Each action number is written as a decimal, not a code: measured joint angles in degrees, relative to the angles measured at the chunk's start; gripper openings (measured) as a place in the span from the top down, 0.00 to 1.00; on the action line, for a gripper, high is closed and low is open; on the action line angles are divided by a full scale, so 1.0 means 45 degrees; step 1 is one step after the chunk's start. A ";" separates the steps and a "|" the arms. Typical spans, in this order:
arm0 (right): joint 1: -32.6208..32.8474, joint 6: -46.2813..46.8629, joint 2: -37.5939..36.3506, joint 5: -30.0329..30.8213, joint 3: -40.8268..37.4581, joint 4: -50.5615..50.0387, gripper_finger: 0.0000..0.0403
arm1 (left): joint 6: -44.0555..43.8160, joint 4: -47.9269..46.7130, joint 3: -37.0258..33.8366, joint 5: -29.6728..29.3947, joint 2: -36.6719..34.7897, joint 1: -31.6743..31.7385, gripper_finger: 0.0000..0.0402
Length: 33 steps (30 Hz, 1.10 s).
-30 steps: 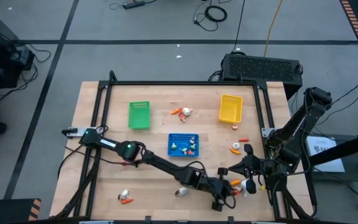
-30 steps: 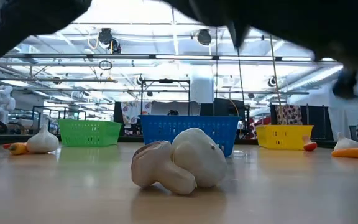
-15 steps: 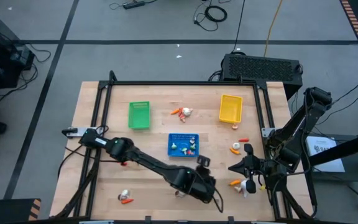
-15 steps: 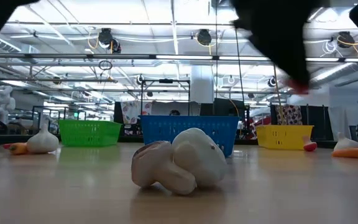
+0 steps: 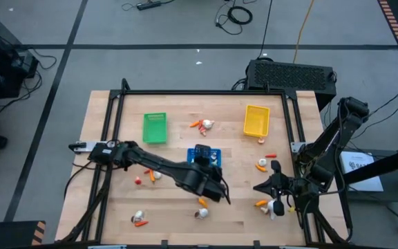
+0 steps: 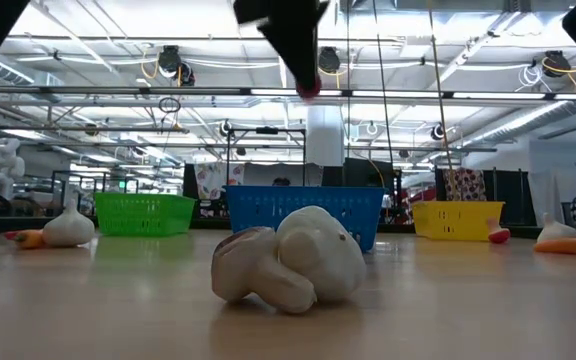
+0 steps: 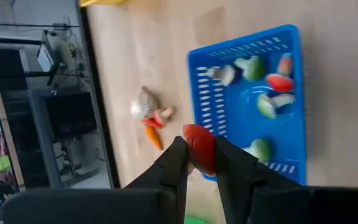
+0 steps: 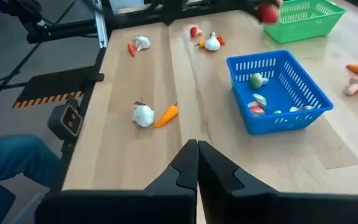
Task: Sort produce into baskets
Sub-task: Put the orange mushroom into the blue bin
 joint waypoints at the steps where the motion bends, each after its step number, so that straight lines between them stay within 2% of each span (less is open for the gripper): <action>1: 0.0000 0.0027 0.0021 -0.0015 0.0000 0.0064 1.00 | 0.0022 -0.0020 -0.0004 0.0044 -0.0196 0.0057 0.83; 12: 0.0054 0.1147 0.0144 -0.0110 0.0000 0.0051 1.00 | 0.0318 -0.0101 0.0001 0.1361 -0.2053 0.0789 0.83; 17: 0.0180 0.1497 0.0573 -0.0112 0.0000 0.0338 1.00 | 0.0690 -0.0116 0.0001 0.2035 -0.2640 0.1556 0.83; 21: 0.0263 0.1360 0.1093 -0.0114 0.0000 0.1118 1.00 | 0.0254 -0.0116 -0.0339 0.2307 -0.3354 0.2181 0.83; 24: 0.0395 0.1346 0.1483 -0.0118 0.0005 0.1679 1.00 | -0.0089 0.0062 -0.1748 0.2476 -0.4144 0.2452 0.83; 27: 0.0575 0.1387 0.1875 -0.0129 0.0005 0.1902 1.00 | -0.0518 0.1244 -0.4342 0.2507 -0.5345 0.2659 0.83; 30: 0.0743 0.1400 0.2234 -0.0144 0.0005 0.2277 1.00 | -0.0662 0.4312 -0.7415 0.2737 -0.6895 0.2758 0.83; 33: 0.0767 0.1404 0.2450 -0.0153 0.0005 0.2492 1.00 | -0.0649 0.7772 -0.9989 0.3863 -0.7952 0.2742 0.83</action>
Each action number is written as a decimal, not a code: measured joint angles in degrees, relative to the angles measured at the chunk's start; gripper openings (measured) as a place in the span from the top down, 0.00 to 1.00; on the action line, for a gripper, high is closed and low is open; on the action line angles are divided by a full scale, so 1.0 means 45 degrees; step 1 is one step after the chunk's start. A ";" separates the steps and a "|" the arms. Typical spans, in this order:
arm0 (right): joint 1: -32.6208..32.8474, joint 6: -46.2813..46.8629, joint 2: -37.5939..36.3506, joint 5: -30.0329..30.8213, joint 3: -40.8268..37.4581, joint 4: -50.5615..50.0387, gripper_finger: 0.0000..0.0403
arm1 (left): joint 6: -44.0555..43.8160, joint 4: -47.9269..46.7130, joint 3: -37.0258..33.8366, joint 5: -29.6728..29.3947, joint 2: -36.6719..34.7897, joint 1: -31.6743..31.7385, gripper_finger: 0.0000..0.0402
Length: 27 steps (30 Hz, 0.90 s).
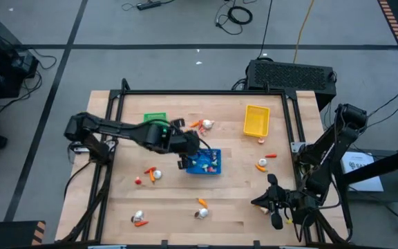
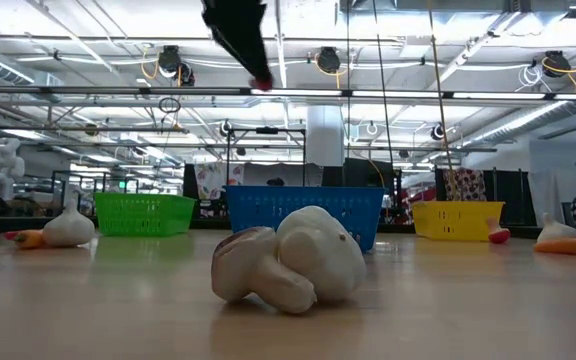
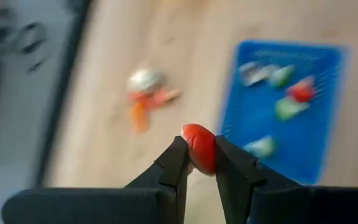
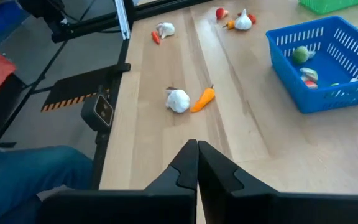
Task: Sort produce into baskets
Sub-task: Put the orange mushroom into the blue bin
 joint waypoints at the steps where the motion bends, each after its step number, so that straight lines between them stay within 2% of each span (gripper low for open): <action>1: 0.0000 0.0000 0.0045 0.0000 0.0000 0.0029 1.00 | 0.0003 0.1139 -0.0702 0.0314 -0.0212 -0.0007 0.83; 5: -0.0127 -0.0043 0.0137 0.0089 0.0000 0.0037 1.00 | 0.0282 0.4728 -0.2754 0.1398 -0.0496 -0.0098 0.83; 10: -0.0575 -0.0141 0.0145 0.0112 0.0000 0.0041 1.00 | 0.0639 0.6854 -0.4127 0.1481 -0.0052 0.0072 0.83; 19: -0.1066 -0.0594 0.0145 0.0116 0.0005 0.0050 1.00 | 0.0010 0.6994 -0.4352 0.2393 0.0710 0.0044 0.81; 23: -0.1078 -0.0814 0.0145 0.0111 0.0005 0.0050 1.00 | -0.0005 0.6897 -0.4347 0.2577 0.0949 -0.0063 0.72; 27: -0.1078 -0.0821 0.0145 0.0111 0.0005 0.0034 1.00 | -0.0009 0.7077 -0.4333 0.2114 0.0910 -0.0098 0.60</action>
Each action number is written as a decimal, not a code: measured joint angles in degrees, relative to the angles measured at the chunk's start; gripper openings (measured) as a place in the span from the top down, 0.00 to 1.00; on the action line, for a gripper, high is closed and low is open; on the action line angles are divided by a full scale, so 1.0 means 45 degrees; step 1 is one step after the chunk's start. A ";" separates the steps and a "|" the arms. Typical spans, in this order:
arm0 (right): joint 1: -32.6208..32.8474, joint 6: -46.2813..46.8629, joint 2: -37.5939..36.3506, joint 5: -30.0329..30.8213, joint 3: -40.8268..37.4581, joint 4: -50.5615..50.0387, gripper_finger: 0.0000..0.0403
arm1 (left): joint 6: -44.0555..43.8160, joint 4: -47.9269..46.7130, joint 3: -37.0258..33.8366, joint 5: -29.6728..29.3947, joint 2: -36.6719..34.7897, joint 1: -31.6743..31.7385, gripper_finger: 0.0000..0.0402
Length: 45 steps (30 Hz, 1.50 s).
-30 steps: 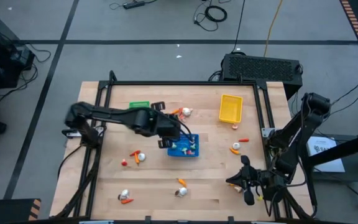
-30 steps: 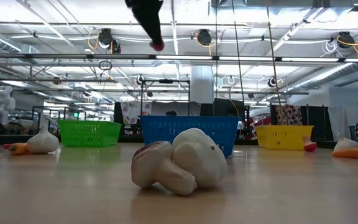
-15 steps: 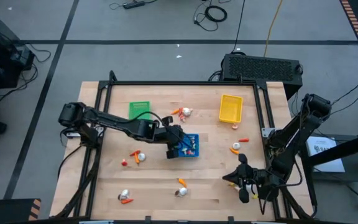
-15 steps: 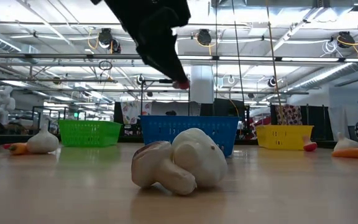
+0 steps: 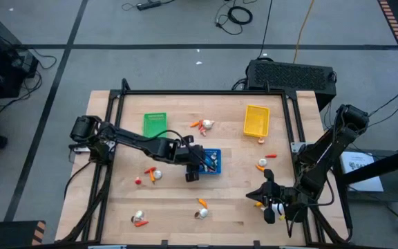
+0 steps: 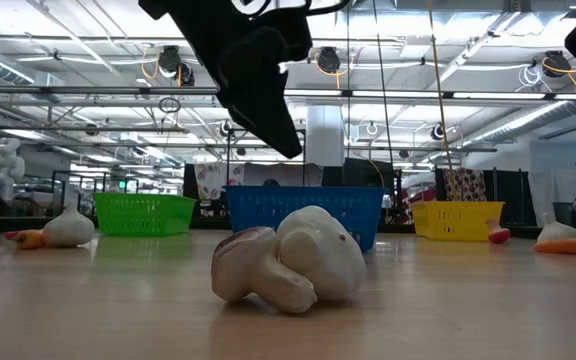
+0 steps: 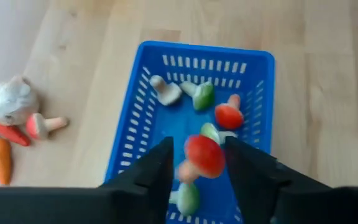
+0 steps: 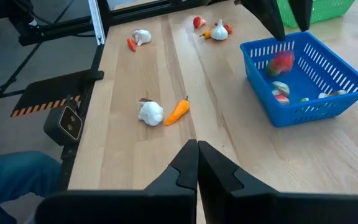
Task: Sort produce into baskets
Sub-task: Put the orange mushroom into the blue bin, then put the brown mushroom into the blue bin
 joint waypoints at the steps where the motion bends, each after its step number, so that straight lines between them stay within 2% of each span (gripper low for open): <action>1: 0.0000 0.0000 0.0000 -0.0005 0.0000 -0.0004 1.00 | -0.0012 -0.0009 0.0000 -0.0033 0.0000 0.0011 0.57; 6: 0.0000 0.0000 0.0000 -0.0007 0.0000 -0.0031 1.00 | -0.0160 -0.0110 0.0268 -0.0025 -0.0019 -0.0050 0.49; 11: 0.0000 0.0000 -0.0005 -0.0005 0.0000 -0.0052 1.00 | -0.0077 -0.0665 0.1256 0.0227 -0.0255 -0.0129 0.48; 13: 0.0005 0.0010 -0.0005 -0.0015 0.0000 -0.0077 1.00 | -0.0353 -0.0703 0.1744 0.1007 -0.0405 -0.0292 0.48; 17: 0.0010 0.0015 -0.0010 -0.0018 0.0000 -0.0207 1.00 | -0.0690 -0.0506 0.1889 0.3748 -0.0510 -0.1155 0.48; 19: 0.0010 0.0044 0.0005 -0.0010 0.0005 -0.0198 1.00 | -0.0702 -0.0626 0.1880 0.4254 -0.0506 -0.1888 0.48; 22: 0.0007 0.0053 0.0081 -0.0019 0.0000 -0.0282 1.00 | -0.0700 -0.0430 0.1902 0.4157 -0.0209 -0.3114 0.48; 24: 0.0005 0.0063 0.0130 -0.0007 0.0000 -0.0263 1.00 | -0.0697 -0.0366 0.1865 0.3652 0.0069 -0.3838 0.48; 30: 0.0000 0.0056 0.0136 -0.0001 0.0000 -0.0269 1.00 | -0.0641 0.1993 0.1880 0.0989 0.1087 -0.5330 0.47; 36: -0.0118 0.0038 0.0136 0.0000 0.0000 -0.0266 1.00 | -0.1326 0.2862 0.1880 0.0975 0.1903 -0.5664 0.47; 45: -0.0223 0.0010 0.0136 -0.0015 0.0000 -0.0271 1.00 | -0.2325 0.1963 0.1880 0.1064 0.2898 -0.5691 0.47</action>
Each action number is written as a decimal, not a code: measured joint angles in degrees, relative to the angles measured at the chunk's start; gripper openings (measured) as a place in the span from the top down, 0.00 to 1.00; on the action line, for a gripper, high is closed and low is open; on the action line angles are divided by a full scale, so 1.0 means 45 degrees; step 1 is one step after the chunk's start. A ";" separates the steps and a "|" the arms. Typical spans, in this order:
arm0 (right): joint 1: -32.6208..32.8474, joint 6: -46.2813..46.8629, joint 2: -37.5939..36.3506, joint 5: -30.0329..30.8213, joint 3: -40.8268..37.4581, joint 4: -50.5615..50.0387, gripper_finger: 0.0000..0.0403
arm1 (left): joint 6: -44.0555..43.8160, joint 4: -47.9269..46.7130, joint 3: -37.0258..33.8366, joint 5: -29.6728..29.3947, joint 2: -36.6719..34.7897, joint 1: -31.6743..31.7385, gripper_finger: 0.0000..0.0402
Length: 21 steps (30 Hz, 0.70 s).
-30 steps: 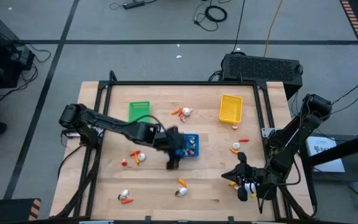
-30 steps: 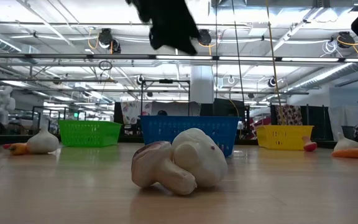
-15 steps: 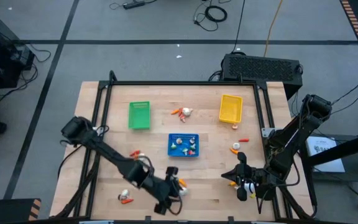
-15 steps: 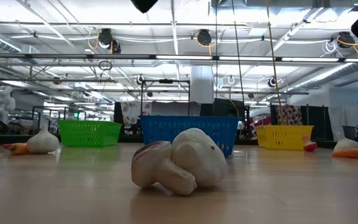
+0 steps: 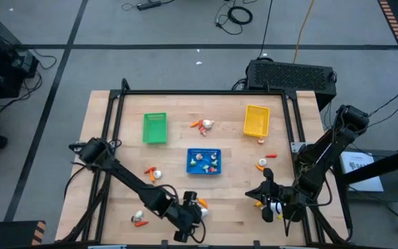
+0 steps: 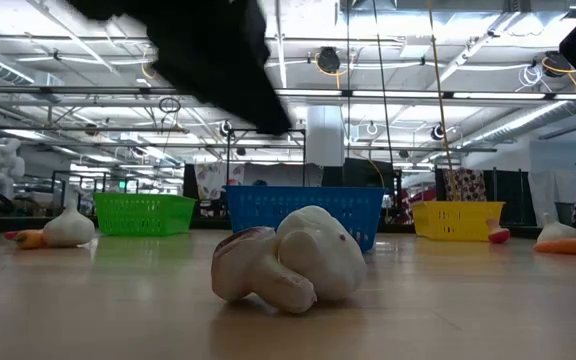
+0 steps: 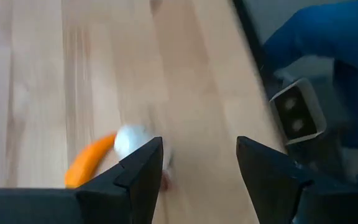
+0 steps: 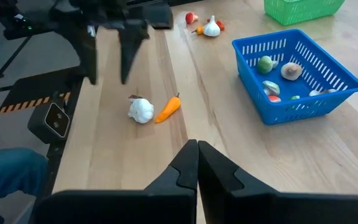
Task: Sort produce into baskets
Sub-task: Put the brown mushroom into the blue bin
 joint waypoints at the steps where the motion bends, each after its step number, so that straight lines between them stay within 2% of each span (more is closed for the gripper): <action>1: 0.0000 -0.0005 0.0000 0.0000 0.0000 0.0006 1.00 | -0.0028 -0.0077 -0.0005 -0.0001 0.0088 0.0026 0.47; 21: 0.0000 -0.0155 0.0000 0.0000 0.0000 -0.0014 1.00 | -0.0040 -0.0839 -0.0010 -0.0199 0.0763 0.0246 0.47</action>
